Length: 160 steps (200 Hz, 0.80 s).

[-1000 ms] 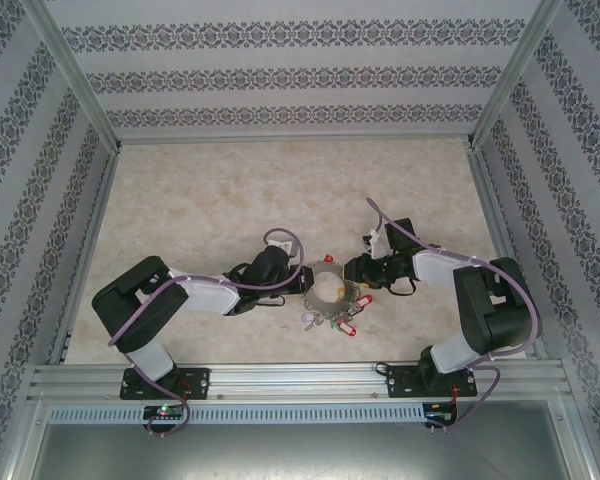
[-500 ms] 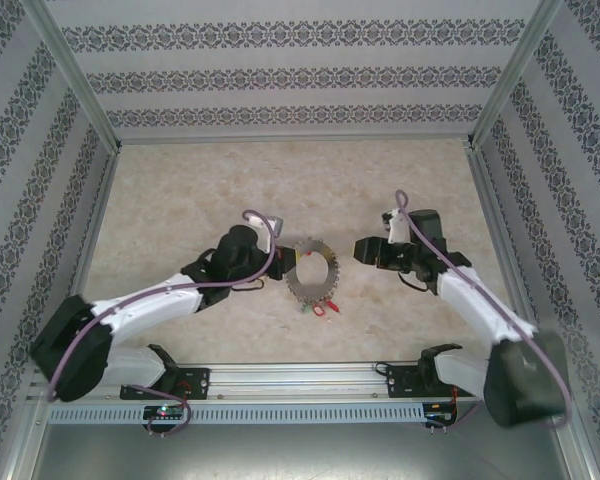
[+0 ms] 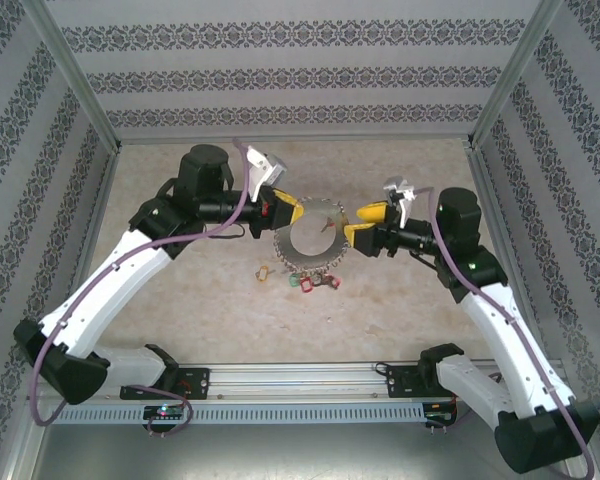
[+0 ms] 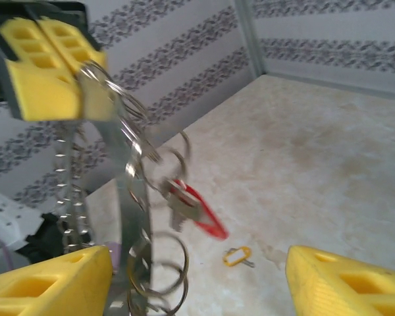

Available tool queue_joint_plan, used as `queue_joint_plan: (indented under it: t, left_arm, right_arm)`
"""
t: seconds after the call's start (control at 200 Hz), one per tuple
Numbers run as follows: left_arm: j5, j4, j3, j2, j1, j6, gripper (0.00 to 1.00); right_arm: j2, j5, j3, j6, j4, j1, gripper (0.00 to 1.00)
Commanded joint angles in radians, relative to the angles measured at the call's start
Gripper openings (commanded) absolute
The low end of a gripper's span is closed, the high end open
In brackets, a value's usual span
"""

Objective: Put the keys on the keyring

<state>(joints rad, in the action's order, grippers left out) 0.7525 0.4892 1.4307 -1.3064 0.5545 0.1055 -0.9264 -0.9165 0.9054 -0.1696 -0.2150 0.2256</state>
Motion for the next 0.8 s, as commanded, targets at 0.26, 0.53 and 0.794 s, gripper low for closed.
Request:
queue_joint_plan:
  t: [0.26, 0.53, 0.794]
  left_arm:
    - [0.269, 0.065, 0.15, -0.148, -0.1, -0.005, 0.01]
    - [0.314, 0.039, 0.184, -0.202, -0.131, 0.042, 0.05]
    - [0.207, -0.047, 0.147, -0.193, -0.169, 0.104, 0.2]
  right_arm:
    - [-0.278, -0.26, 0.162, -0.041, -0.05, 0.013, 0.65]
    - [-0.405, -0.363, 0.252, -0.068, -0.077, 0.018, 0.39]
    - [-0.443, -0.363, 0.309, -0.1, -0.061, 0.011, 0.09]
